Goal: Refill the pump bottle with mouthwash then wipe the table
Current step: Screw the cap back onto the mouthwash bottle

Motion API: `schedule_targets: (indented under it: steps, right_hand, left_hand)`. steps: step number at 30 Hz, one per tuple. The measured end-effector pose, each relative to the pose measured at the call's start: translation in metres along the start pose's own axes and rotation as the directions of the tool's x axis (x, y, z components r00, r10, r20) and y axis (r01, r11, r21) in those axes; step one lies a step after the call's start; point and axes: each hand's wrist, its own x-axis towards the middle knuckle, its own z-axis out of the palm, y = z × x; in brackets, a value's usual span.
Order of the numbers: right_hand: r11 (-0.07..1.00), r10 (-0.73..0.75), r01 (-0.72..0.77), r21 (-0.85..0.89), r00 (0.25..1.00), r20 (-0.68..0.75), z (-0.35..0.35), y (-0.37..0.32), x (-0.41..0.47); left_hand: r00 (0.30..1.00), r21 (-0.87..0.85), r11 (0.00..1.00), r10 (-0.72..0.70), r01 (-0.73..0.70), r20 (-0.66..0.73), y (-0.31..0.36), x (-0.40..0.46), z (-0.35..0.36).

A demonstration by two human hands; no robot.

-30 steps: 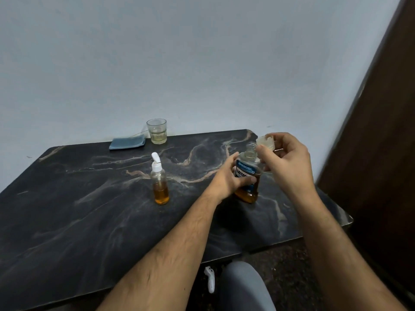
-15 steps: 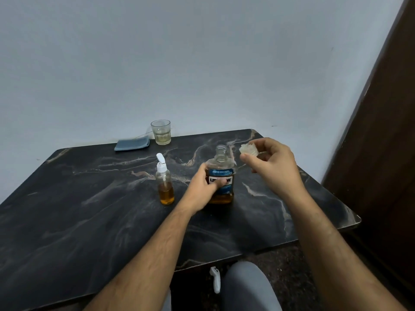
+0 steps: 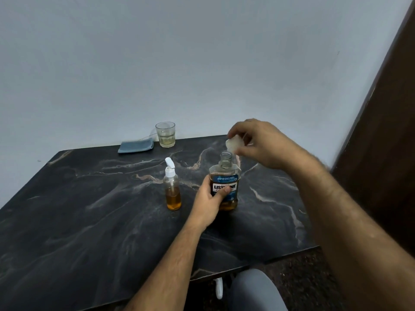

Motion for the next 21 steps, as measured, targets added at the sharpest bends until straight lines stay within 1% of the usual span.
schedule_targets:
  steps: [3, 7, 10, 13, 15, 17, 21]
  right_hand:
    - [0.997, -0.029, 0.037, -0.073, 0.994, 0.104, -0.011, -0.006, 0.012]
    - [0.978, -0.064, 0.106, -0.181, 0.973, 0.223, -0.007, -0.014, 0.024]
    - [0.968, -0.050, 0.124, -0.217, 0.948, 0.315, -0.005, -0.020, 0.027]
    - [0.957, -0.016, 0.122, -0.264, 0.929, 0.370, -0.001, -0.023, 0.030]
    - [0.953, 0.014, 0.103, -0.283, 0.923, 0.383, 0.002, -0.024, 0.032]
    - [0.948, 0.060, 0.062, -0.314, 0.929, 0.365, 0.004, -0.023, 0.033]
    - [0.865, 0.177, -0.028, -0.501, 0.951, 0.252, 0.013, -0.023, 0.034]
  left_hand:
    - [1.000, -0.017, 0.999, 0.028, -0.028, 0.002, -0.003, 0.000, 0.000]
    - [0.999, -0.030, 0.998, 0.047, -0.047, 0.012, -0.001, -0.003, 0.000]
    - [0.999, -0.030, 0.999, 0.042, -0.042, 0.025, 0.002, -0.005, -0.001]
    - [0.999, -0.026, 0.999, 0.041, -0.040, 0.031, 0.004, -0.006, -0.002]
    - [0.999, -0.030, 0.999, 0.039, -0.038, 0.028, 0.004, -0.007, -0.002]
    - [0.999, -0.035, 0.999, 0.041, -0.041, 0.022, 0.004, -0.007, -0.002]
    - [0.999, -0.031, 0.998, 0.052, -0.051, 0.018, 0.003, -0.007, -0.002]
